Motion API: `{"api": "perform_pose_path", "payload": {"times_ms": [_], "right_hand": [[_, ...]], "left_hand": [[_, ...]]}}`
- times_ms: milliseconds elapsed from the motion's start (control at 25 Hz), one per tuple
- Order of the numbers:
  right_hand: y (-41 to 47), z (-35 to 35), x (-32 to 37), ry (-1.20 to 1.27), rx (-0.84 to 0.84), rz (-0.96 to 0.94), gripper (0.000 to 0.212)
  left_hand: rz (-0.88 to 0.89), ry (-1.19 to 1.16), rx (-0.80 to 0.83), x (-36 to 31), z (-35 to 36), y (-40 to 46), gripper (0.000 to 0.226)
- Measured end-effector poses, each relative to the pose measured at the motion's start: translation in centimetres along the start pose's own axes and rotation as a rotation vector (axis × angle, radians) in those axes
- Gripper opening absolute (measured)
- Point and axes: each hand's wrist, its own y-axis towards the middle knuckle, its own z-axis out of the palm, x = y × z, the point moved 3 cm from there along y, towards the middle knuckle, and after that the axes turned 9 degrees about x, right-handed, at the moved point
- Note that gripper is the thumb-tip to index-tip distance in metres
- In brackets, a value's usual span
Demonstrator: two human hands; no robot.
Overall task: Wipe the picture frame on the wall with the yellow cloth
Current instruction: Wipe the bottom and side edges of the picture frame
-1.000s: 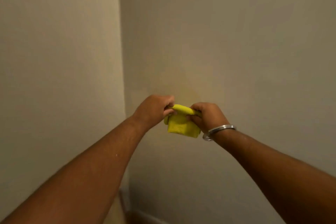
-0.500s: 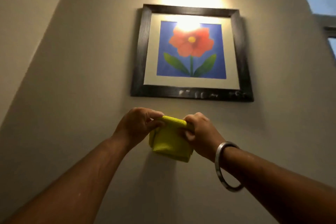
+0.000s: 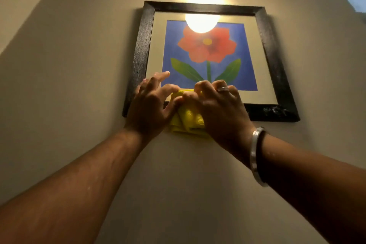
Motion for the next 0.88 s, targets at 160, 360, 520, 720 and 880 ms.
{"api": "perform_pose_path", "payload": {"times_ms": [160, 360, 520, 720, 880], "right_hand": [[-0.3, 0.9, 0.1, 0.123, 0.088, 0.044, 0.039], [0.3, 1.3, 2.6, 0.310, 0.097, 0.246, 0.077], [-2.0, 2.8, 1.7, 0.066, 0.103, 0.213, 0.058], [-6.1, 1.5, -6.7, 0.234, 0.090, 0.717, 0.060], [-2.7, 3.5, 3.6, 0.178, 0.058, 0.185, 0.047]], "left_hand": [[-0.111, 0.254, -0.092, 1.4, 0.7, 0.4, 0.061], [-0.189, 0.275, -0.148, 2.7, 1.3, -0.4, 0.072], [-0.211, 0.262, -0.137, 2.7, 1.7, -0.4, 0.072], [-0.185, 0.282, -0.075, 2.4, 2.0, -0.4, 0.070], [-0.209, 0.305, -0.045, 2.4, 1.7, -0.4, 0.070]]}}
